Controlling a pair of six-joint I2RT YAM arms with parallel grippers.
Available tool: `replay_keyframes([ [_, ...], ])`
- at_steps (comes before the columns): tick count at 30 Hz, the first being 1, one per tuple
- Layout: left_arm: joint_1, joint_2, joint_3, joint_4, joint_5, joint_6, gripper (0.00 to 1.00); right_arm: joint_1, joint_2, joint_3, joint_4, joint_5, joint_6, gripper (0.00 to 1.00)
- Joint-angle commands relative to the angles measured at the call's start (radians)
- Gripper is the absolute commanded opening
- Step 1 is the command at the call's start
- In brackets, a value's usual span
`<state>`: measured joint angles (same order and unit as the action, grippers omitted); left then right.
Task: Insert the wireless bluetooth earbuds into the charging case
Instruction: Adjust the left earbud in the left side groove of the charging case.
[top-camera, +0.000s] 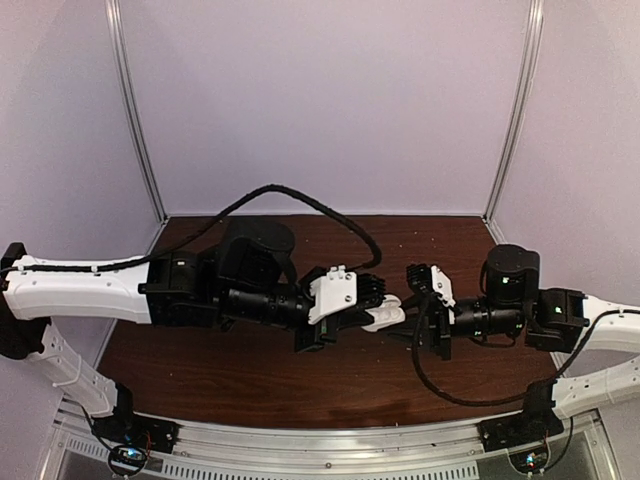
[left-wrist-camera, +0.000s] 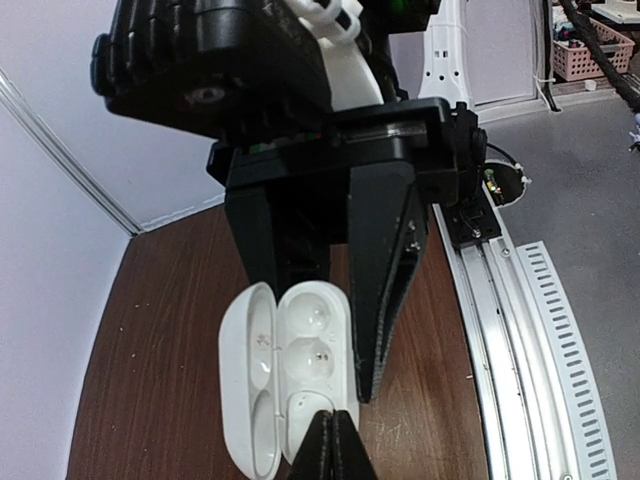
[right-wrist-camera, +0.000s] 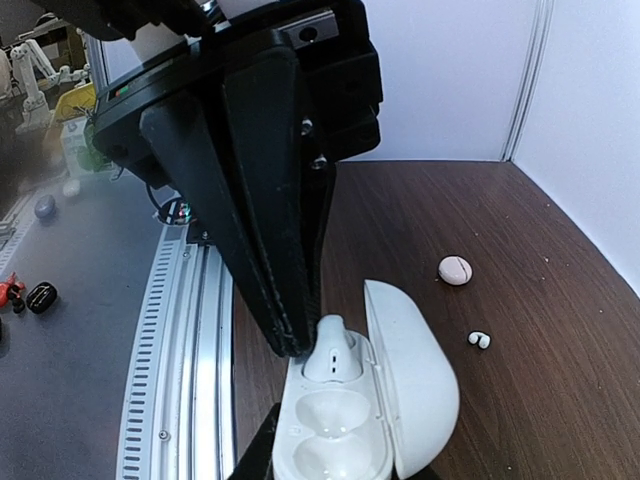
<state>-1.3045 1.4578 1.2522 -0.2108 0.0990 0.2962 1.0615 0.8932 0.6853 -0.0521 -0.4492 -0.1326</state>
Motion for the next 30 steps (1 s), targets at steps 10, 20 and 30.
replay_keyframes([
  [10, 0.033, 0.049, 0.031, -0.020, 0.071, -0.031, 0.04, 0.051, -0.037, 0.027, 0.021, -0.031, -0.039, 0.00],
  [20, 0.068, 0.043, 0.017, -0.010, 0.123, -0.049, 0.04, 0.062, -0.042, 0.030, 0.012, -0.029, -0.042, 0.00],
  [30, 0.090, 0.047, 0.009, -0.005, 0.142, -0.063, 0.04, 0.073, -0.042, 0.031, 0.008, -0.020, -0.045, 0.00],
])
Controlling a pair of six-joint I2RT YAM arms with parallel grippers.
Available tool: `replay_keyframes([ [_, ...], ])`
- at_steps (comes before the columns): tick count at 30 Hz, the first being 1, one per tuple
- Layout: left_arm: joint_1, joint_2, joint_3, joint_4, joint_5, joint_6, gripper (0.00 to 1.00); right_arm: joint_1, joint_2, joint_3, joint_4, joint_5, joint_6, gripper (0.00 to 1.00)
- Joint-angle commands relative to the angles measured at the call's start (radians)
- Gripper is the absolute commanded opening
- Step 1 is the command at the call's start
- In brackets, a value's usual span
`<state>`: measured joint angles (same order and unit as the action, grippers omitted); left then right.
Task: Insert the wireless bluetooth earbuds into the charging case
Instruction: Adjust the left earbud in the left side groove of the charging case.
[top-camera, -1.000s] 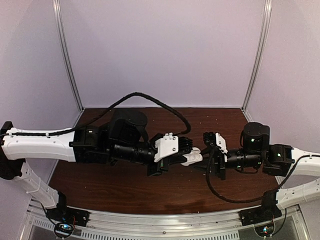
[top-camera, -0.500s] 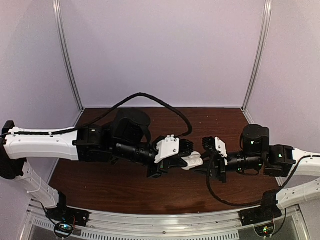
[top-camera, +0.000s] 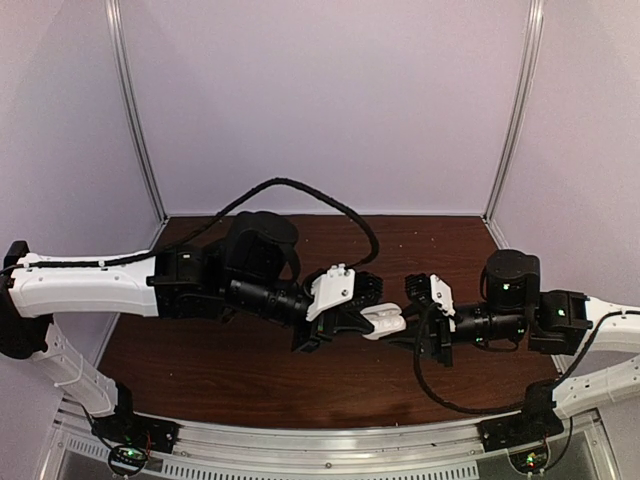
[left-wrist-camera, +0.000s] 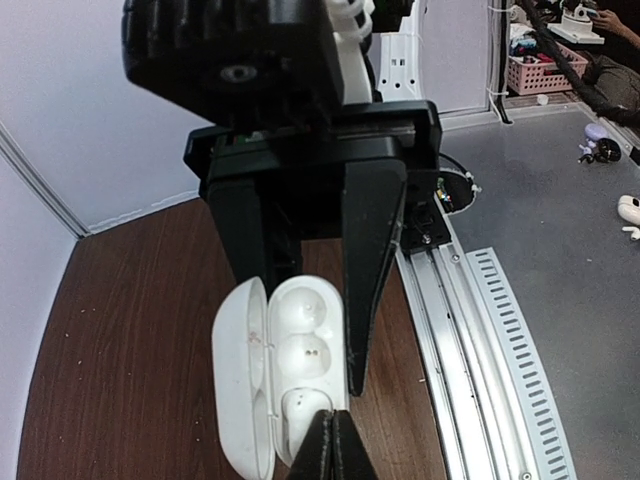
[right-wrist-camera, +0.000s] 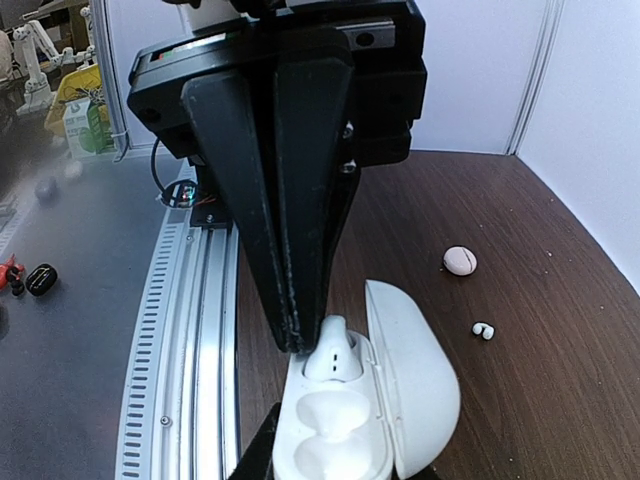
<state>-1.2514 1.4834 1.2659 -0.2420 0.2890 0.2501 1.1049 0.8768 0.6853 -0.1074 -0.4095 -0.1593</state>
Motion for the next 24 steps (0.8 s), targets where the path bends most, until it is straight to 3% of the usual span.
replay_keyframes([
  [1, 0.038, 0.024, -0.005, 0.027, -0.047, -0.017, 0.04, 0.031, -0.025, 0.033, 0.063, -0.057, -0.018, 0.00],
  [12, 0.035, -0.066, -0.037, 0.066, 0.030, -0.008, 0.20, 0.017, -0.024, -0.004, 0.105, 0.073, 0.075, 0.00],
  [19, 0.041, -0.180, -0.114, 0.133, 0.007, -0.061, 0.21, -0.032, -0.010, -0.035, 0.158, 0.060, 0.129, 0.00],
  [24, 0.149, -0.188, -0.190, 0.160, 0.021, -0.164, 0.18, -0.043, -0.010, -0.043, 0.185, 0.040, 0.135, 0.00],
])
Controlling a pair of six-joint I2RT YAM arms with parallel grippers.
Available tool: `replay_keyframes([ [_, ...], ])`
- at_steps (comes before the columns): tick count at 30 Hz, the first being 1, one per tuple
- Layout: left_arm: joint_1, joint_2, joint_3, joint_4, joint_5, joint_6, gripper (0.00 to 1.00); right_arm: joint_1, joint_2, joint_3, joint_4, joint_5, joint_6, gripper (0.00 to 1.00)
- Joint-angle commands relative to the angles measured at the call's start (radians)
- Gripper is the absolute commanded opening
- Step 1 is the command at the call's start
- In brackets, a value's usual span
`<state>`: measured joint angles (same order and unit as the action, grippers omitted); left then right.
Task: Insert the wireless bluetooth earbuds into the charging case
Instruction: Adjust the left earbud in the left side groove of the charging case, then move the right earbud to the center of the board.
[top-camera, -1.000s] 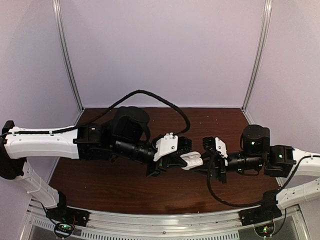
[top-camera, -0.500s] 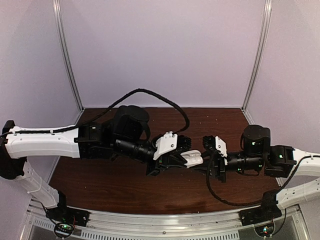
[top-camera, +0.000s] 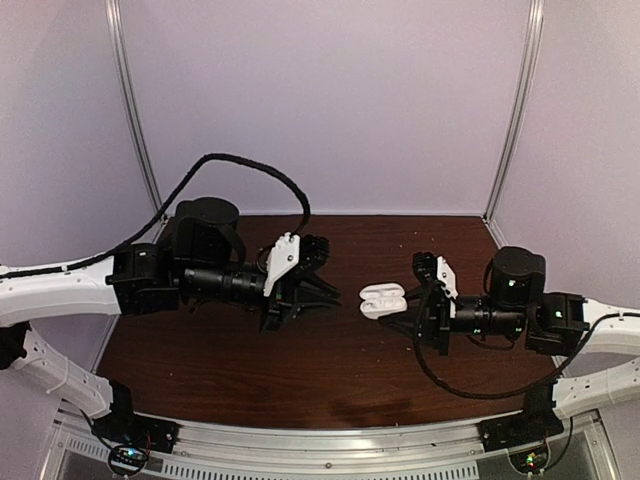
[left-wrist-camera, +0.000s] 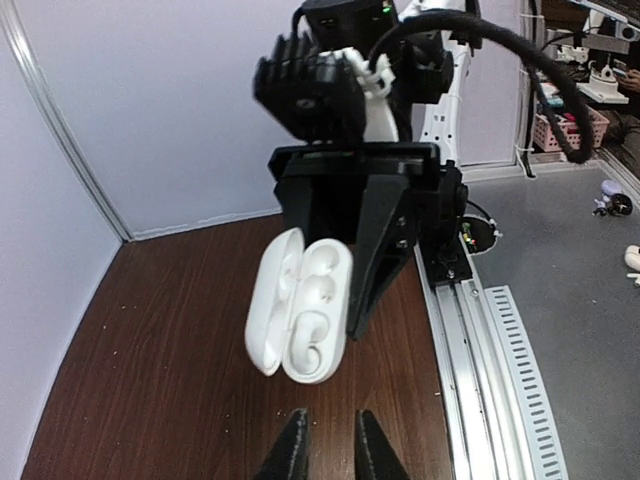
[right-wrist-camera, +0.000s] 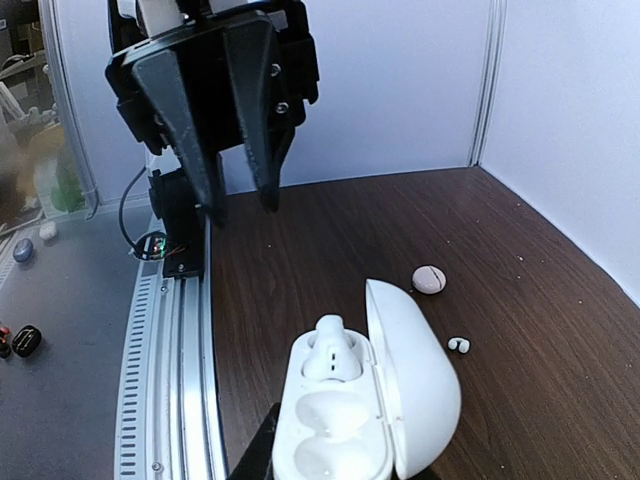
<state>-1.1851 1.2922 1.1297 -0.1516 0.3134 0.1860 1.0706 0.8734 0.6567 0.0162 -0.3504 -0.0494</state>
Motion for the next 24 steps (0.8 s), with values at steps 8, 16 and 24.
replay_keyframes([
  [8, 0.285, 0.107, -0.137, 0.106, -0.049, -0.279, 0.18, -0.013, -0.026, -0.041, 0.069, -0.017, 0.039, 0.00],
  [16, 0.457, 0.284, -0.168, 0.113, -0.091, -0.371, 0.16, -0.015, -0.040, -0.060, 0.078, -0.014, 0.046, 0.00],
  [24, 0.494, 0.486, -0.079, 0.101, -0.110, -0.375, 0.15, -0.015, -0.039, -0.056, 0.074, -0.059, 0.020, 0.00],
])
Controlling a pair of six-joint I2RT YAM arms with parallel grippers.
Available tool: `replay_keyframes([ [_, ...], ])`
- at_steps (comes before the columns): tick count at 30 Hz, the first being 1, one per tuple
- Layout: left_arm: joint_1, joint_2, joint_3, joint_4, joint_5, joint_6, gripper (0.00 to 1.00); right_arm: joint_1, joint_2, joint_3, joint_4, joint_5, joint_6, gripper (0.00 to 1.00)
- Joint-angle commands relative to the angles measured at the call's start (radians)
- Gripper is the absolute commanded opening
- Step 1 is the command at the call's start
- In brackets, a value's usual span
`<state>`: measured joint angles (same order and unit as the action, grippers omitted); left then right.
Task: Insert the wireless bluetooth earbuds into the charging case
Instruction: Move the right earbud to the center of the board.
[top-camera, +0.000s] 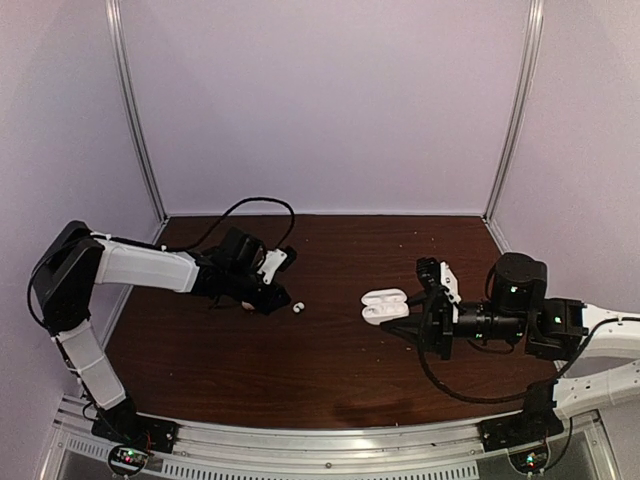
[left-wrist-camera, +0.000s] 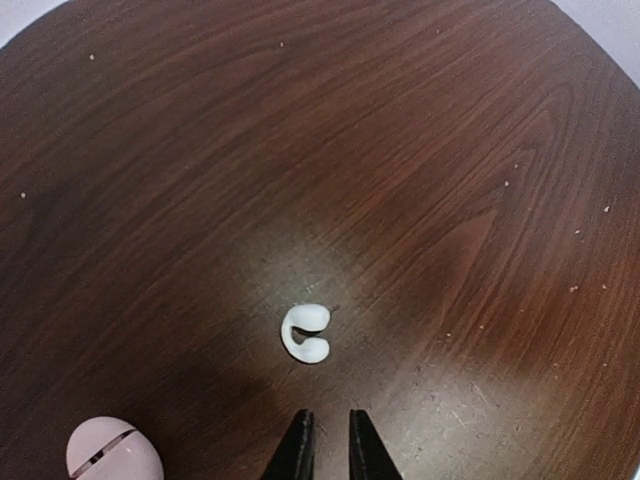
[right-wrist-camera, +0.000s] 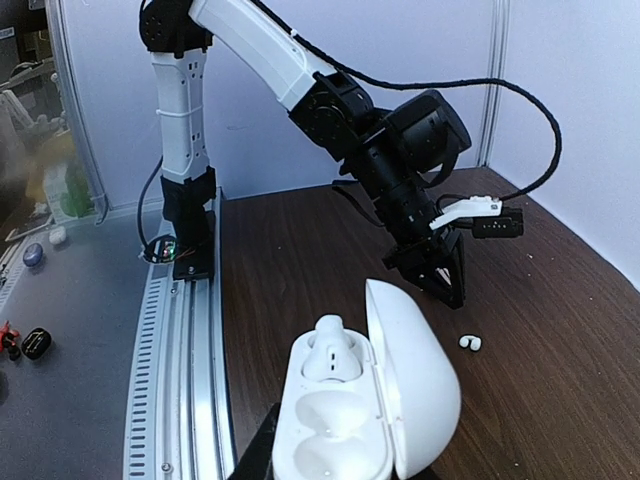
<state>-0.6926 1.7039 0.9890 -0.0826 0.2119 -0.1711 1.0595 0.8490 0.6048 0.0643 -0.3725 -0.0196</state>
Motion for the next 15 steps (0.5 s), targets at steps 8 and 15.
replay_keyframes([
  [8, 0.043, 0.122, 0.053, 0.076, 0.054, -0.035, 0.14, -0.004, -0.045, -0.018, 0.036, -0.072, -0.027, 0.00],
  [15, 0.053, 0.183, 0.111, 0.044, 0.036, 0.006, 0.15, -0.004, -0.033, -0.014, 0.032, -0.076, -0.031, 0.00],
])
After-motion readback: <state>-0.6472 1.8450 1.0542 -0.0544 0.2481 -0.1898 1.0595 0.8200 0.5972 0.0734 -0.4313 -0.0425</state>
